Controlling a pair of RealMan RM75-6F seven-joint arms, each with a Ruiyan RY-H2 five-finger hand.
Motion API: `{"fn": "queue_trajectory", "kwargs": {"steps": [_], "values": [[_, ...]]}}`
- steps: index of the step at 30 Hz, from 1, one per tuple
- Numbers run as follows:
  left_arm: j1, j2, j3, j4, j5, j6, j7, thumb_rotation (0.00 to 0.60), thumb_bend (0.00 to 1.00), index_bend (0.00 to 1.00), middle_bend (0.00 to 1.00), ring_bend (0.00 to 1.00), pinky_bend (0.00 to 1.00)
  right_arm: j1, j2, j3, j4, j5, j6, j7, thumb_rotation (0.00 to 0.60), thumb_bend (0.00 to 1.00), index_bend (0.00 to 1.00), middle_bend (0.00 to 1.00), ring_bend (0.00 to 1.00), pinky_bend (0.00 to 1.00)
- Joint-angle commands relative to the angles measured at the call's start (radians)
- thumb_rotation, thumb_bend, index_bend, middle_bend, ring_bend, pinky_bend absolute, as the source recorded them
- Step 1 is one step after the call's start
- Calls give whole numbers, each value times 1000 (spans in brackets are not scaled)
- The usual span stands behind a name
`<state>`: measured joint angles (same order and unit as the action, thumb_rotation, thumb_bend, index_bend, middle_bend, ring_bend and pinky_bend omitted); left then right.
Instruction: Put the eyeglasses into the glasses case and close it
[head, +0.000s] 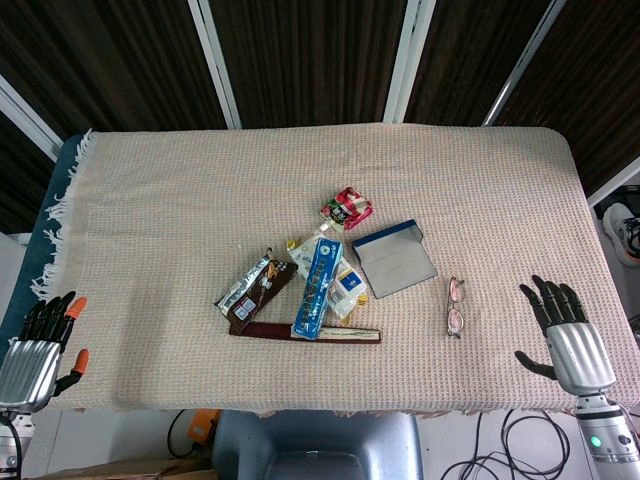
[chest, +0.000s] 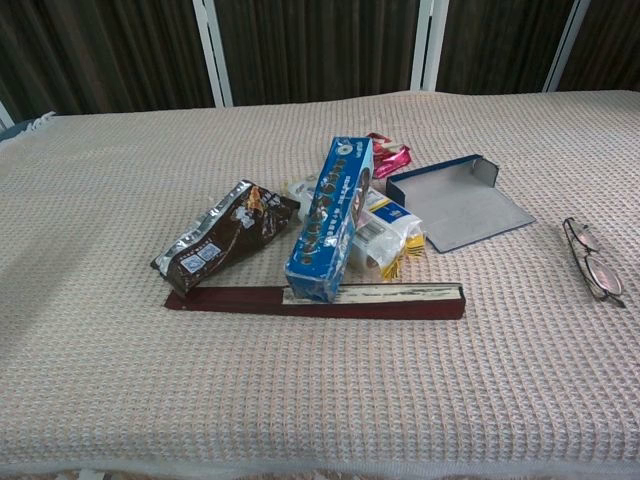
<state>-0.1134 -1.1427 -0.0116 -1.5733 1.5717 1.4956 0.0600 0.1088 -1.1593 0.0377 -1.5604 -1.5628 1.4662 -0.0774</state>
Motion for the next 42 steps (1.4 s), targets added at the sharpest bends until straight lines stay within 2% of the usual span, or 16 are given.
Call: {"fn": "queue_trajectory", "kwargs": {"steps": [1, 6, 12, 17, 25, 29, 35, 42], "values": [[-1, -1, 0, 0, -1, -2, 1, 600, 442, 0, 0, 0, 18, 5, -3, 3, 5, 7, -10, -1, 600, 279, 1, 0, 0, 0], [-7, 0, -3, 0, 2, -6, -5, 600, 441, 0, 0, 0, 18, 33, -11, 21, 42, 16, -38, -9, 600, 279, 13, 0, 0, 0], [-3, 0, -8, -1, 5, 11, -11, 600, 442, 0, 0, 0, 18, 158, 14, 41, 154, -6, -197, -54, 600, 279, 101, 0, 0, 0], [-2, -5, -14, 0, -1, 16, -3, 600, 442, 0, 0, 0, 19, 253, 43, 20, 185, -49, -333, -70, 600, 279, 178, 0, 0, 0], [-3, -11, -17, -3, -4, 16, 14, 600, 441, 0, 0, 0, 18, 386, 23, -13, 231, -165, -439, -100, 600, 348, 357, 0, 0, 0], [-4, -12, -17, -5, -8, 11, 19, 600, 442, 0, 0, 0, 19, 425, 6, -28, 248, -176, -496, -140, 600, 395, 380, 0, 0, 0], [-6, -12, -19, -5, -11, 9, 19, 600, 442, 0, 0, 0, 19, 466, -33, -26, 277, -132, -578, -184, 600, 441, 389, 0, 0, 0], [-5, -12, -20, -5, -12, 12, 15, 600, 441, 0, 0, 0, 19, 505, -90, -29, 315, -92, -643, -201, 600, 443, 393, 0, 0, 0]]}}
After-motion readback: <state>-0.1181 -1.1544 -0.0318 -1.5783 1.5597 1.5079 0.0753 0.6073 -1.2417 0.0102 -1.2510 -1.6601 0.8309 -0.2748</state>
